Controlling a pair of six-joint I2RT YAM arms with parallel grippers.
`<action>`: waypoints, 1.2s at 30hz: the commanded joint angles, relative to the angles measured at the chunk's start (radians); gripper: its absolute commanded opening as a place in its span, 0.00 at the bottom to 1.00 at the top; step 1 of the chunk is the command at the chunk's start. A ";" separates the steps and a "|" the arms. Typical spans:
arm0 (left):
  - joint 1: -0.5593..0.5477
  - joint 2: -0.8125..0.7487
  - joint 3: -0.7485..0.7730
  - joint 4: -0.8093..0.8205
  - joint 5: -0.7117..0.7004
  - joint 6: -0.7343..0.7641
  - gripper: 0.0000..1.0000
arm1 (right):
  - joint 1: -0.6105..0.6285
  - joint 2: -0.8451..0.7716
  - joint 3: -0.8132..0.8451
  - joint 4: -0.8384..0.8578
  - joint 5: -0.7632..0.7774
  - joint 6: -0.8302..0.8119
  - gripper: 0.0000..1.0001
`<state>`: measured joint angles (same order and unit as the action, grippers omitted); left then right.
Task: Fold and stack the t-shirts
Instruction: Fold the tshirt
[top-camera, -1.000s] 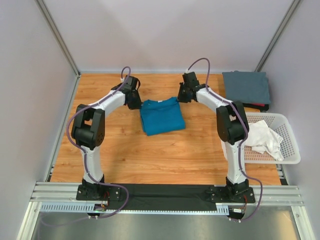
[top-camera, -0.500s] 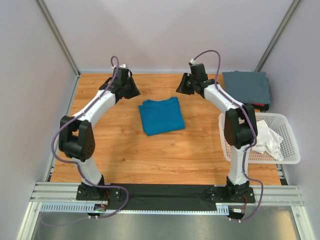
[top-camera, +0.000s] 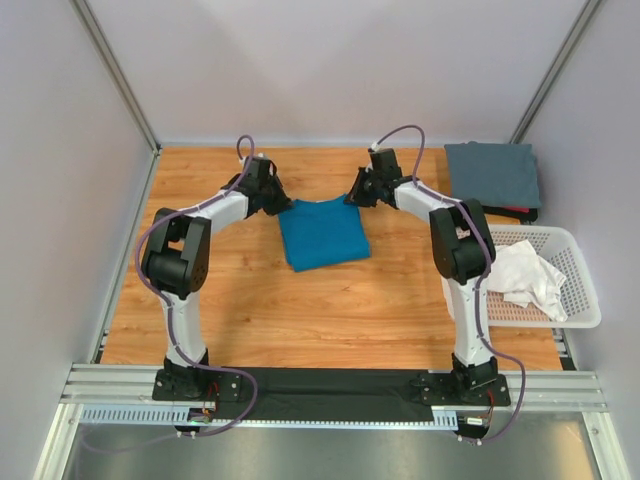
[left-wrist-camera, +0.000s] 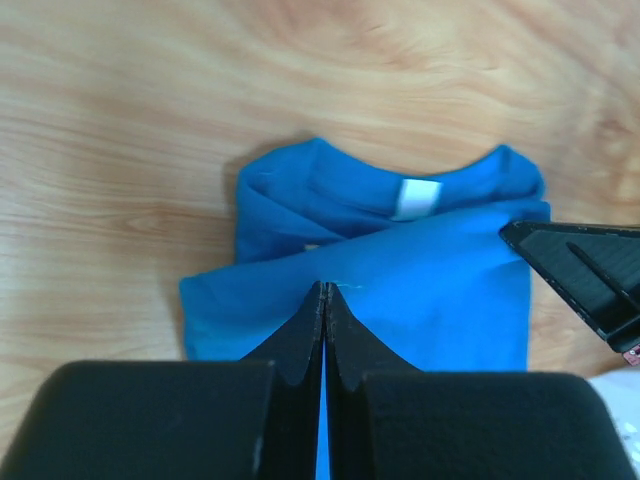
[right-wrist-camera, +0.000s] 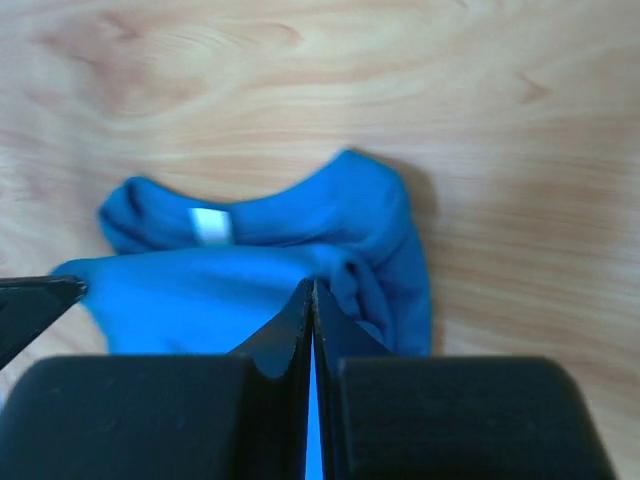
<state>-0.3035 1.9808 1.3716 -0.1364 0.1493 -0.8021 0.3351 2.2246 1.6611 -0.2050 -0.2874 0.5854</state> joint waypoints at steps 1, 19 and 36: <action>0.010 0.041 0.044 0.043 -0.037 -0.006 0.00 | -0.008 0.046 0.049 0.030 0.046 0.027 0.00; 0.010 0.214 0.279 -0.097 -0.096 0.142 0.00 | -0.030 0.012 0.115 0.006 0.067 -0.019 0.00; 0.012 -0.255 0.077 -0.201 -0.022 0.325 0.81 | -0.030 -0.301 -0.204 -0.116 0.024 -0.157 1.00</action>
<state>-0.2966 1.8530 1.5368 -0.3340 0.1261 -0.5152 0.3065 1.9377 1.5204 -0.2764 -0.2298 0.4797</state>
